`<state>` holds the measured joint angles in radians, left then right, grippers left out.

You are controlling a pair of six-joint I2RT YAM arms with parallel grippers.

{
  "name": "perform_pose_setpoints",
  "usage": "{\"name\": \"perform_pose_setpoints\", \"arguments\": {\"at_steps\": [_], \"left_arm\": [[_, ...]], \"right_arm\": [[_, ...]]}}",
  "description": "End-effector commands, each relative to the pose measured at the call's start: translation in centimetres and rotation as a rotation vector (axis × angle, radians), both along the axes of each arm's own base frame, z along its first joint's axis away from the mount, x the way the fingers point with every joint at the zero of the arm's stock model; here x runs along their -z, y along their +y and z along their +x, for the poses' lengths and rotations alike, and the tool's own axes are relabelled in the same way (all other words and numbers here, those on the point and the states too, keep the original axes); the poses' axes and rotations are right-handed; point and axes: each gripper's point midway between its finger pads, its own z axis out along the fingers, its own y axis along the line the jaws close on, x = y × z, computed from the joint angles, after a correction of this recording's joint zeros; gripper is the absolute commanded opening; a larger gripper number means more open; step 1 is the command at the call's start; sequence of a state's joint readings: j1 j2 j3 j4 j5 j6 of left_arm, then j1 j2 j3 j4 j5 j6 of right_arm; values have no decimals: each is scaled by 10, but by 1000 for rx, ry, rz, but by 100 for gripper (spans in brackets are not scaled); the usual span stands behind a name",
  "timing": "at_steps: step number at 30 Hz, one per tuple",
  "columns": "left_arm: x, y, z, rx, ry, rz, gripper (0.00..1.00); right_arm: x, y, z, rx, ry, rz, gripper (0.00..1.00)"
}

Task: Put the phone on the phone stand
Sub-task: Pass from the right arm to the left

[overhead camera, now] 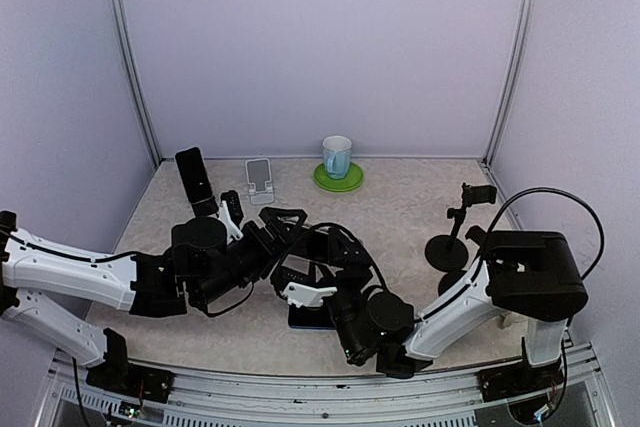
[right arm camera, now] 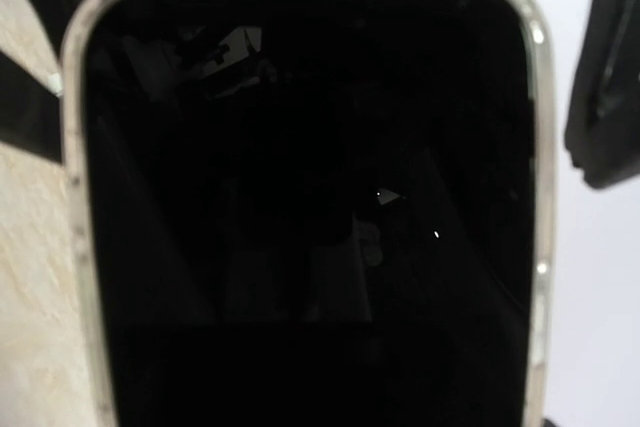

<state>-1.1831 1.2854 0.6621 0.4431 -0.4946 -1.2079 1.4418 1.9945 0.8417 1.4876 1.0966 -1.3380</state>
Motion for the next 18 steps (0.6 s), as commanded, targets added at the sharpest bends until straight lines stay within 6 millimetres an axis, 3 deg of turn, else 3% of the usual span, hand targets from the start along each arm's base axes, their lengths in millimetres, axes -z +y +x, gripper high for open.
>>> {"name": "perform_pose_setpoints", "arguments": {"at_steps": [1,8,18], "left_arm": [[1,-1,-2,17,2,-16,97],[0,-3,-5,27,8,-19,92],[-1,-3,-7,26,11,-23,76]], "right_arm": [[-16,3,-4,-14,-27,85,45],[-19,2,-4,4,-56,76,47],[-26,-1,-5,3,-66,85,47]]}}
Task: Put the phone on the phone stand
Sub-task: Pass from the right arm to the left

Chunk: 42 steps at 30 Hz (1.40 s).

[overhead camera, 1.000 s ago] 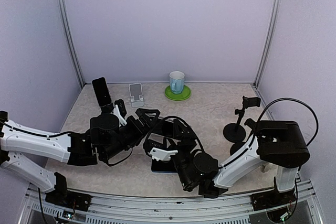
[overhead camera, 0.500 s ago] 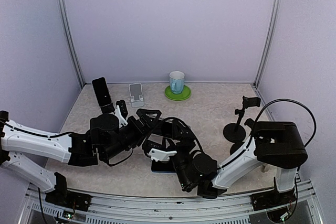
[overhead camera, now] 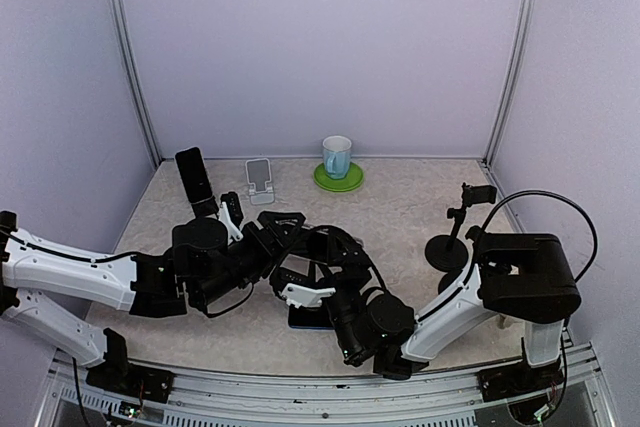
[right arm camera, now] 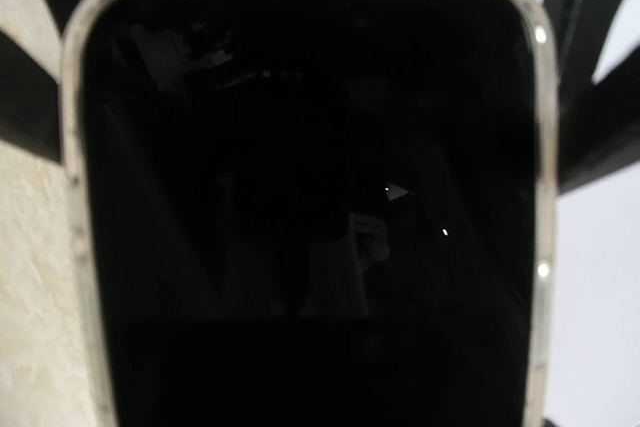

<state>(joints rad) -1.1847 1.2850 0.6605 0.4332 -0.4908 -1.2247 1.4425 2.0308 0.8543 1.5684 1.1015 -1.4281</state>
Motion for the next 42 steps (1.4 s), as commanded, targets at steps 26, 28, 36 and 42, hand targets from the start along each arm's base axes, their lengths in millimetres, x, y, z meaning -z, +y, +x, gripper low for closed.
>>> {"name": "perform_pose_setpoints", "arguments": {"at_steps": [26,28,36,42], "left_arm": [[-19,48,28,-165,-63,207,70],[-21,53,32,-178,-73,238,70],[-26,70,49,-230,-90,362,67],[-31,81,60,-266,-108,420,65]], "right_arm": [[4,4,-25,-246,369,238,100],[2,2,-31,-289,434,281,100],[13,-8,-43,-333,592,308,100],[27,-16,-47,-333,655,331,100]]}}
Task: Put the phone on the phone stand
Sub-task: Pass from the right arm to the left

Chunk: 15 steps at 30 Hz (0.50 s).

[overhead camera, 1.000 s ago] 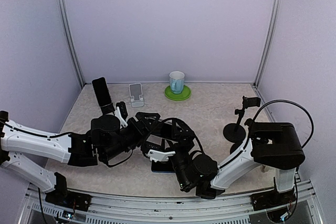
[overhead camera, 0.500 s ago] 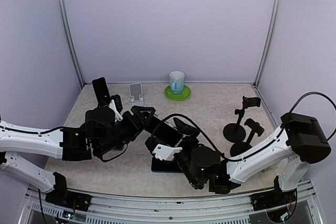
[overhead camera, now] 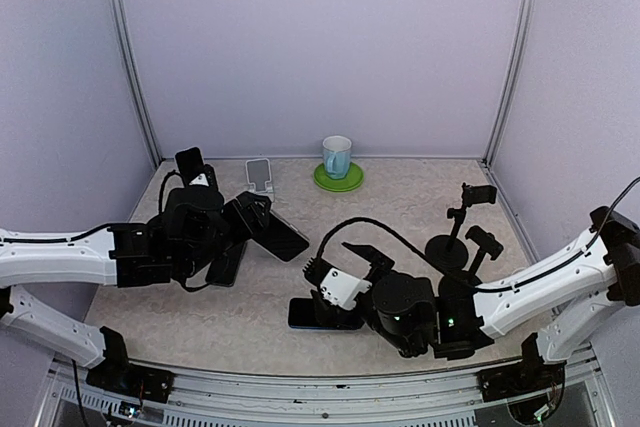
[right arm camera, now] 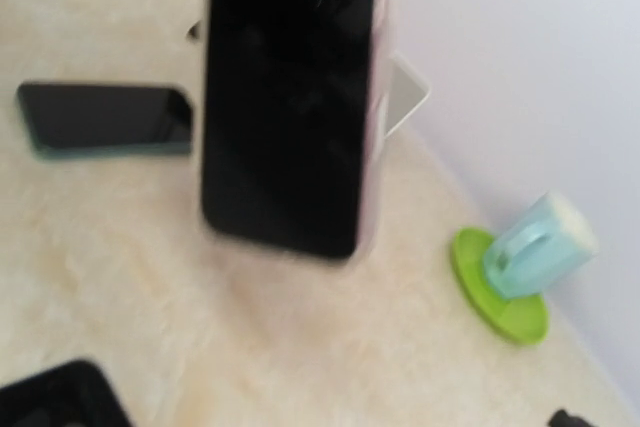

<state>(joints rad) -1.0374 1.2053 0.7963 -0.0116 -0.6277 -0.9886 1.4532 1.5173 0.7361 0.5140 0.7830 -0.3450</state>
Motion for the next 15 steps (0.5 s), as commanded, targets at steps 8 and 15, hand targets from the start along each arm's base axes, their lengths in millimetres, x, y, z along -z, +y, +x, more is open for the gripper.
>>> {"name": "perform_pose_setpoints", "arguments": {"at_steps": [8,15], "left_arm": [[-35,19,36,-88,-80,154,65],[-35,23,58,-79,-98,251,65]], "right_arm": [[34,-20,-5,36,150,-7,100],[41,-35,-2,76,186,1,100]]}}
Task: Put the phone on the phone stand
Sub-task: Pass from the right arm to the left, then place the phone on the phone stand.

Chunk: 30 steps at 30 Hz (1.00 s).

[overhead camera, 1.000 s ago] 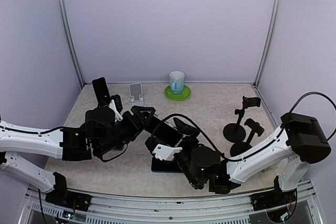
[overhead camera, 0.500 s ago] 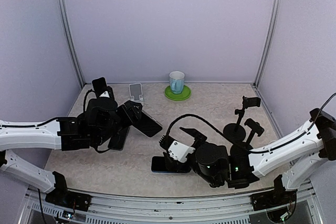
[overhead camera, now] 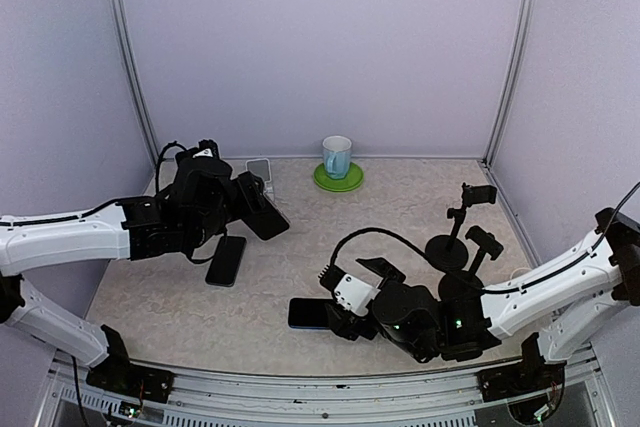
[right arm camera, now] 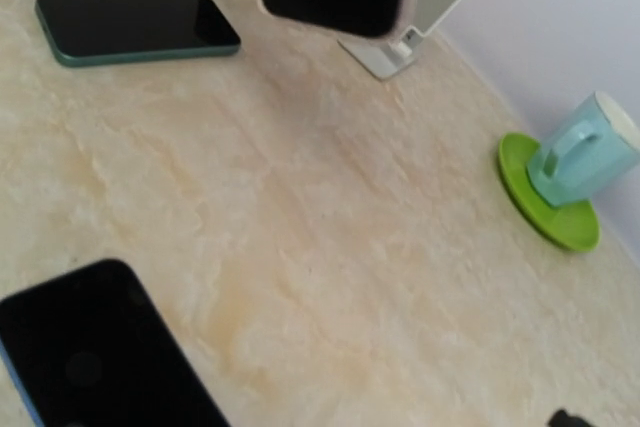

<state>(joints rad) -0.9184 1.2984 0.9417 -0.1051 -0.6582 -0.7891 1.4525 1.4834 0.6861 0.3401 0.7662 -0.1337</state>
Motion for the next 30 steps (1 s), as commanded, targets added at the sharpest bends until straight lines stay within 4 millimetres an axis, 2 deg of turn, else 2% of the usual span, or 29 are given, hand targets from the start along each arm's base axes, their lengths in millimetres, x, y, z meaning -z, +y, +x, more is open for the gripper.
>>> {"name": "perform_pose_setpoints", "arguments": {"at_steps": [1,6,11,23,30], "left_arm": [[-22,1,16,4,-58,42,65],[-25,5,32,0,-58,77,61],[-24,4,47,18,-49,106,49],[-19,5,81,41,-39,192,49],[-29,2,102,47,-63,259,49]], "right_arm": [[1,-15,3,45,39,26,100],[5,-24,4,65,56,31,100],[6,-32,5,78,70,43,100],[6,-38,6,86,86,54,100],[6,-40,6,90,89,54,100]]}}
